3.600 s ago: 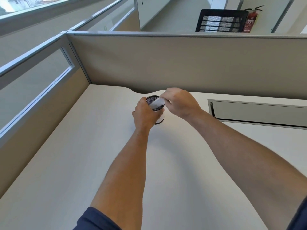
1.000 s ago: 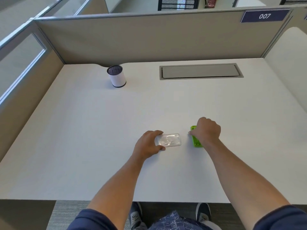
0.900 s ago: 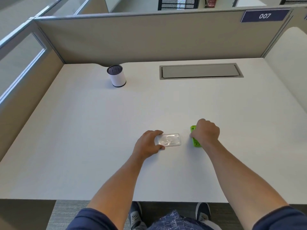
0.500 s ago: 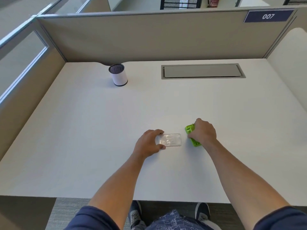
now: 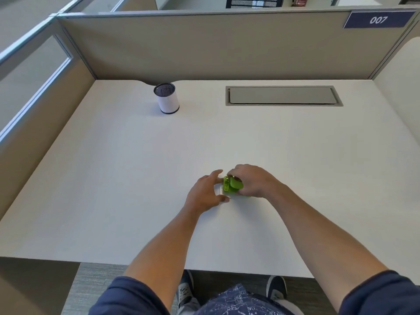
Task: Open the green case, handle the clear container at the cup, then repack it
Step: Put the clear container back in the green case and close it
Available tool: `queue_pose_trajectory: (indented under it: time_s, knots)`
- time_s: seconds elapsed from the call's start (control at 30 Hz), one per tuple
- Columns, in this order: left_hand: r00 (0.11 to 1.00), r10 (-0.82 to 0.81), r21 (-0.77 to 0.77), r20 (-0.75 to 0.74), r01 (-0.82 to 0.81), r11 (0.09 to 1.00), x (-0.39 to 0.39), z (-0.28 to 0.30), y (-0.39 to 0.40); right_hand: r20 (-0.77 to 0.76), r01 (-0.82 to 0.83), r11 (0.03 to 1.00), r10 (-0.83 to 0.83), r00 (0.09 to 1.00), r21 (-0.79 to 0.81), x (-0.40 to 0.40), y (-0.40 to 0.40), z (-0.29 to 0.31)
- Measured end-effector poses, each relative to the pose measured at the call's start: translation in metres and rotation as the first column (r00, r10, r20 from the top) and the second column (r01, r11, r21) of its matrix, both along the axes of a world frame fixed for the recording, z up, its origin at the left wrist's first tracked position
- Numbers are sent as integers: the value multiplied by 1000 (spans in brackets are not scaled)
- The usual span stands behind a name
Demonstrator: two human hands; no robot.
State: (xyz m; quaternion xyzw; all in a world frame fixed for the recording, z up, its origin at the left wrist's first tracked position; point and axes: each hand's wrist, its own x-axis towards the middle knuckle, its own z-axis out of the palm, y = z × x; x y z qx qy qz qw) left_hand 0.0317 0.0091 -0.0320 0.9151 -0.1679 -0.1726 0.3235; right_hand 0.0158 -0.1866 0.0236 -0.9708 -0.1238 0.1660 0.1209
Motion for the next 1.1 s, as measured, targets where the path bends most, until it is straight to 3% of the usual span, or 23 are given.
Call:
queue_pose_trajectory:
  time_s: [0.4, 1.1]
  knots:
    - [1000, 12, -46, 21, -11, 999, -2, 5, 3, -28, -84, 996, 83, 996, -34, 1, 5, 3]
    - [995, -52, 9, 83, 51, 999, 3, 1, 10, -17, -53, 998, 54, 998, 43, -2, 15, -2]
